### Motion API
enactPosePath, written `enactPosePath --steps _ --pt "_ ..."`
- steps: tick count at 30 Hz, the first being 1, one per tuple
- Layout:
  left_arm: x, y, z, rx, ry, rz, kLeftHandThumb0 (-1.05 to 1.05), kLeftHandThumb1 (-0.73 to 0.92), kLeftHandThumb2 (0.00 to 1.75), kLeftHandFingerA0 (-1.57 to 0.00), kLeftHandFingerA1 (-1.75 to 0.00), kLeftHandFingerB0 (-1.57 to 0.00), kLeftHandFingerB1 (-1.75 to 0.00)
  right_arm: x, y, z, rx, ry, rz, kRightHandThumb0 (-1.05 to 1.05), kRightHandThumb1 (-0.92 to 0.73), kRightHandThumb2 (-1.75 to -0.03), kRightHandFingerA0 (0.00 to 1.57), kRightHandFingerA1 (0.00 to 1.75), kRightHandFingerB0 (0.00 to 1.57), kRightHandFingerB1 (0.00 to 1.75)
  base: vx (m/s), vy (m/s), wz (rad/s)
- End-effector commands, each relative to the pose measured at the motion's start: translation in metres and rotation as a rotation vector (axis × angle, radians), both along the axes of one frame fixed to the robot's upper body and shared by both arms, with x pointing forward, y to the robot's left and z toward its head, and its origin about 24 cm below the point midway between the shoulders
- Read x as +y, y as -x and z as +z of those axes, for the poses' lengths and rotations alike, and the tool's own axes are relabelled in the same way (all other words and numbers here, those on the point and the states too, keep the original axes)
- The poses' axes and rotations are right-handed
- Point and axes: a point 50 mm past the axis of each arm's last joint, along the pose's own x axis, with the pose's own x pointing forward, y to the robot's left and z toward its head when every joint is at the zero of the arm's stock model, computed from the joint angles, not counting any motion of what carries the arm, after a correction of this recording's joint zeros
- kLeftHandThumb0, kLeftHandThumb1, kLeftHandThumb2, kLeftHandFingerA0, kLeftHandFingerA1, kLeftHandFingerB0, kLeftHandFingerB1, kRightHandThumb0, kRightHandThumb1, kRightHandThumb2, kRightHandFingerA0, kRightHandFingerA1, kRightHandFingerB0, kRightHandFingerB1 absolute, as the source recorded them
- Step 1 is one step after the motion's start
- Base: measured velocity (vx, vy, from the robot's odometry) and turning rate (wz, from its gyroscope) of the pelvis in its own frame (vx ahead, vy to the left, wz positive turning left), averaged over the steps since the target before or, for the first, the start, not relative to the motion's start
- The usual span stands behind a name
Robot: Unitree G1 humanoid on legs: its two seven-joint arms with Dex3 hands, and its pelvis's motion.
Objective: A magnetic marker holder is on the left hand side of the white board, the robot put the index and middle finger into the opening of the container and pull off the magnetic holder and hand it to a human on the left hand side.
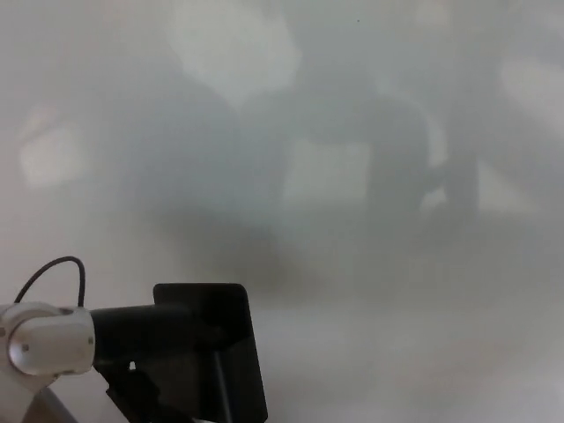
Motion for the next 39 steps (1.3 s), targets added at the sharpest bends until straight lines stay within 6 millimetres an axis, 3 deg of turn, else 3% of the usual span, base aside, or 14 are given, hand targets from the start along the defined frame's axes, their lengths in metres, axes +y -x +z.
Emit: enactPosePath --steps 1,2,3,4,8,9,11,12,14,15,23,28,38,39 --pt "-0.007 0.059 0.034 0.697 1.204 0.046 -0.06 0.56 0.52 -0.77 -1.75 -0.57 -1.75 -0.006 -0.002 0.002 -0.012 0.004 -0.015 -0.57 -0.76 -0.63 0.7 0.5 0.53 0.38 0.0 0.0 0.0" --pt "-0.002 0.059 0.032 0.679 1.297 0.088 -0.11 0.53 0.55 -0.78 -1.68 -0.72 -1.4 -0.006 -0.001 0.002 -0.009 0.001 -0.02 -0.58 -0.75 -0.63 0.7 0.51 0.54 0.38 0.0 0.0 0.0" --pt "0.006 0.059 0.028 0.654 1.412 0.145 -0.11 0.53 0.55 -0.78 -1.68 -0.72 -1.4 -0.006 -0.001 0.001 -0.007 -0.002 -0.026 -0.58 -0.75 -0.63 0.7 0.51 0.54 0.38 0.0 0.0 0.0" --pt "0.011 0.062 0.026 0.653 1.477 0.203 -0.1 0.5 0.55 -0.78 -1.59 -0.74 -1.23 -0.007 -0.001 0.001 -0.004 -0.001 -0.028 -0.58 -0.76 -0.63 0.71 0.51 0.55 0.38 0.0 0.0 0.0" --pt "0.016 0.068 0.023 0.663 1.539 0.275 -0.1 0.5 0.55 -0.78 -1.59 -0.74 -1.23 -0.007 0.0 0.001 0.0 0.003 -0.03 -0.58 -0.76 -0.63 0.71 0.51 0.55 0.38 0.0 0.0 0.0" --pt "0.022 0.07 0.022 0.646 1.59 0.269 -0.17 0.55 0.57 -0.87 -1.14 -0.76 -0.77 -0.007 0.0 0.001 0.0 0.002 -0.027 -0.58 -0.75 -0.63 0.7 0.51 0.56 0.38 0.0 0.0 0.0" --pt "0.03 0.073 0.019 0.622 1.654 0.263 -0.17 0.55 0.57 -0.87 -1.14 -0.76 -0.77 -0.006 0.0 0.0 0.001 0.0 -0.024 -0.58 -0.75 -0.63 0.7 0.51 0.56 0.38 0.0 0.0 0.0" --pt "0.034 0.072 0.017 0.626 1.676 0.23 -0.18 0.57 0.57 -0.85 -1.24 -0.77 -0.62 -0.006 0.001 0.0 0.004 -0.001 -0.023 -0.57 -0.75 -0.63 0.7 0.51 0.56 0.37 0.0 0.0 0.0" --pt "0.035 0.072 0.017 0.631 1.682 0.216 -0.18 0.57 0.57 -0.85 -1.24 -0.77 -0.62 -0.006 0.001 0.0 0.005 -0.001 -0.022 -0.57 -0.75 -0.63 0.7 0.51 0.56 0.37 0.0 0.0 0.0" --pt "0.038 0.074 0.012 0.668 1.698 0.225 -0.12 0.55 0.58 -0.82 -1.61 -0.78 -0.63 -0.007 0.002 0.0 0.007 -0.002 -0.025 -0.56 -0.75 -0.63 0.7 0.5 0.55 0.38 0.0 0.0 0.0" --pt "0.05 0.09 -0.001 0.742 1.768 0.291 -0.1 0.56 0.61 -0.79 -1.48 -0.71 -0.65 -0.007 0.006 -0.001 0.016 0.004 -0.029 -0.58 -0.76 -0.64 0.71 0.5 0.55 0.39 0.0 0.0 0.0" --pt "0.053 0.095 -0.002 0.761 1.817 0.308 -0.05 0.59 0.56 -0.75 -1.67 -0.7 -0.65 -0.007 0.006 -0.002 0.021 0.008 -0.031 -0.57 -0.76 -0.63 0.71 0.49 0.56 0.39 0.0 0.0 0.0" --pt "0.061 0.098 -0.004 0.725 1.864 0.362 -0.06 0.57 0.58 -0.79 -1.75 -0.74 -0.7 -0.008 0.007 -0.002 0.021 0.004 -0.036 -0.55 -0.76 -0.64 0.71 0.5 0.57 0.4 0.0 0.0 0.0" --pt "0.063 0.098 -0.004 0.724 1.872 0.368 -0.02 0.54 0.62 -0.8 -1.75 -0.74 -0.87 -0.007 0.007 -0.002 0.023 0.004 -0.038 -0.55 -0.76 -0.64 0.72 0.5 0.59 0.4 0.0 0.0 0.0"
